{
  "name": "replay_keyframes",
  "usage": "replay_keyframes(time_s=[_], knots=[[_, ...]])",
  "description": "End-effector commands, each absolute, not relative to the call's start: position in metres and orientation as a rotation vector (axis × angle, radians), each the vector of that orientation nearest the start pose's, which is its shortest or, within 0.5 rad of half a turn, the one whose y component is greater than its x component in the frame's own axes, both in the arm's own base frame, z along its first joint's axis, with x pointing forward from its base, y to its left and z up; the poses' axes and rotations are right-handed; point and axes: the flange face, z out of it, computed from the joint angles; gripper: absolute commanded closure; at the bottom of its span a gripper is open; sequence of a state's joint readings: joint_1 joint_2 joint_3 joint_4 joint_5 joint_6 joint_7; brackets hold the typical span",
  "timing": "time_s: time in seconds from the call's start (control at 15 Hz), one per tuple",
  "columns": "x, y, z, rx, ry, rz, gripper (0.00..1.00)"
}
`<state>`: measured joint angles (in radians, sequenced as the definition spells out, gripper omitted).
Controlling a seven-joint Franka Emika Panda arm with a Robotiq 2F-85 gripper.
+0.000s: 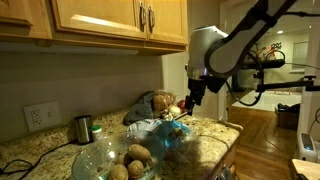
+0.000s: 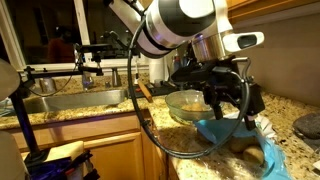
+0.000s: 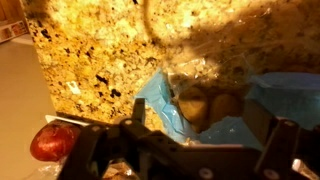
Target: Pick a potato from the bag and place it in the glass basin
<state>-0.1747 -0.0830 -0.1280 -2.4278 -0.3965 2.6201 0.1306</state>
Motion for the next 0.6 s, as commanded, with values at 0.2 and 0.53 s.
replay_keyframes(time_s=[0.2, 0.53], knots=[[0.501, -0.164, 0.37, -3.26, 0.16, -0.446, 0.0], [0.521, -0.176, 0.362, -3.221, 0.114, -0.408, 0.0]])
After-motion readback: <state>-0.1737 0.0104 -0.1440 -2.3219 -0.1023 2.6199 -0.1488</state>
